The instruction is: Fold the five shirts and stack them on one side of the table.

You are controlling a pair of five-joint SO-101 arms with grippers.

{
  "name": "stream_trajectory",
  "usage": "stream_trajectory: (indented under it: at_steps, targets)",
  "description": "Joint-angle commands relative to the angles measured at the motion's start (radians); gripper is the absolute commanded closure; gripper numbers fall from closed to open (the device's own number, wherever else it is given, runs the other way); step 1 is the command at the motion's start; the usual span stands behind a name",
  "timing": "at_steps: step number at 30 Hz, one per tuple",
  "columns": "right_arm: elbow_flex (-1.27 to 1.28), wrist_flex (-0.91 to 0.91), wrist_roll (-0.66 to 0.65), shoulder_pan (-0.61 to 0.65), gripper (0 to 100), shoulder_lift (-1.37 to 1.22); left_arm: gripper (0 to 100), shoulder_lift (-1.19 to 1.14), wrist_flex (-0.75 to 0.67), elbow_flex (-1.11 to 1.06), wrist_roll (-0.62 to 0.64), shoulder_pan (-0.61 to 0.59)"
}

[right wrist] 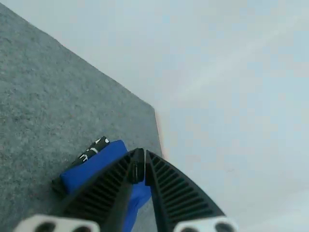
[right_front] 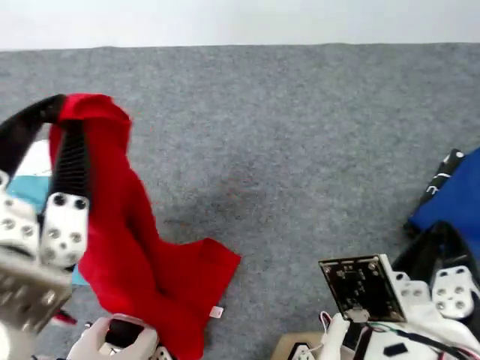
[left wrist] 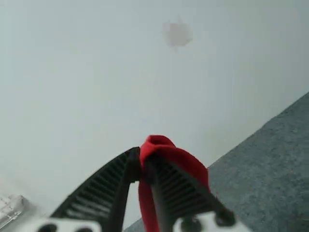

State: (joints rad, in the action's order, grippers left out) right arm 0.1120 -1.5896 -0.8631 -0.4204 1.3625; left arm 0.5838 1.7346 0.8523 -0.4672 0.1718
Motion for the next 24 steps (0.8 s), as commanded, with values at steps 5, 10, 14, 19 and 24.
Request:
stream_trajectory:
  at_steps: [5, 10, 14, 19, 24]
  targets:
    - [0.058, -0.056, -0.003, 0.012, 98.8, -0.01, 100, 0.0, -0.012, -0.077, 0.015, 0.008]
    - [0.11, -0.065, 0.006, 0.008, 98.8, -0.008, 100, 0.0, -0.006, -0.139, 0.092, -0.006]
    - [0.18, -0.065, 0.058, 0.008, 98.8, -0.01, 100, -0.002, -0.005, -0.24, 0.092, -0.104]
    - [0.298, -0.065, 0.109, 0.012, 98.8, -0.016, 100, -0.005, -0.006, -0.495, 0.092, -0.215]
    - [0.448, -0.056, 0.126, 0.012, 98.8, -0.019, 100, -0.002, -0.048, -0.885, 0.089, -0.354]
